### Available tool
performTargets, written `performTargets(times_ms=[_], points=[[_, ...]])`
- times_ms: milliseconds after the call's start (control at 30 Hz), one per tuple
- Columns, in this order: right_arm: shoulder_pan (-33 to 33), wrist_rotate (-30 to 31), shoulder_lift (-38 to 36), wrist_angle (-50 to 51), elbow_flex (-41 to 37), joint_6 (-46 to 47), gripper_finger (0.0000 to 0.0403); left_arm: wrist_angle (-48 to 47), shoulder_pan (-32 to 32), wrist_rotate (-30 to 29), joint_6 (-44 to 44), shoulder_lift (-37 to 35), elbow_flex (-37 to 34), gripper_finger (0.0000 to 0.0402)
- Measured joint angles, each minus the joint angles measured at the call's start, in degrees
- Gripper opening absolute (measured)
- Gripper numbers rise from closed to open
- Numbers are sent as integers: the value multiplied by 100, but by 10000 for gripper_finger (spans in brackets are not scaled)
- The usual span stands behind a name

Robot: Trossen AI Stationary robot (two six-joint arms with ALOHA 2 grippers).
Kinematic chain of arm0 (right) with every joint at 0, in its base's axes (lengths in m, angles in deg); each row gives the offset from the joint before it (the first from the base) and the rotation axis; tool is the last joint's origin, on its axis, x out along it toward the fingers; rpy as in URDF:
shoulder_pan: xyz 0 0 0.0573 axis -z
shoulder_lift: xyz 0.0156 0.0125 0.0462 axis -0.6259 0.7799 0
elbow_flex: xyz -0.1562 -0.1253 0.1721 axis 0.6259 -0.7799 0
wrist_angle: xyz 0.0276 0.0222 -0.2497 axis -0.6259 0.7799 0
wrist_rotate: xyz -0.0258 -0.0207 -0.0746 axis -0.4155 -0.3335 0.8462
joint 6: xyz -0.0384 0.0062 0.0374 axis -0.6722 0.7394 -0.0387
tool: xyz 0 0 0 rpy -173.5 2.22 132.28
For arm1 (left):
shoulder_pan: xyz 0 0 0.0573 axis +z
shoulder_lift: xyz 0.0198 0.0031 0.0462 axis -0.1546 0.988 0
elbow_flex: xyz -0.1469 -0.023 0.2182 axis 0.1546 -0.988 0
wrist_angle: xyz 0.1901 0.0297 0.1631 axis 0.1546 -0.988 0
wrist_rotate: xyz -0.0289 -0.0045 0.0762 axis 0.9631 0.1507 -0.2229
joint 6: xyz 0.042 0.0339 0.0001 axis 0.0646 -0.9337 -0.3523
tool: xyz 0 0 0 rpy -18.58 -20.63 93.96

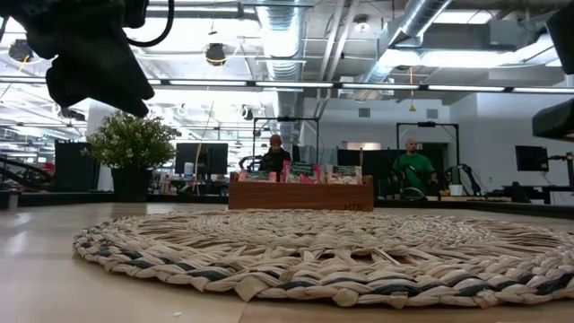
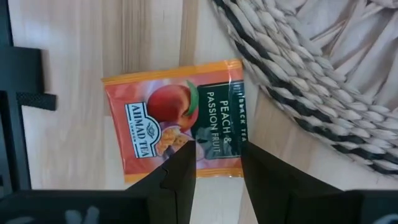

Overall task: Pick & Place Tea
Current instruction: Put the orange tea bag into the left section of the wooden organizer

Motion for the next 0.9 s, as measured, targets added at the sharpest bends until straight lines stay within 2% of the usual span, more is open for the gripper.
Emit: performTargets(times_ms=[433,900], points=[[0,23,111,6,-2,339,118,167,0,-7,-2,2,0,142],[-36,168,74,321,246,288,118,345,0,-57,-188,2,0,142]])
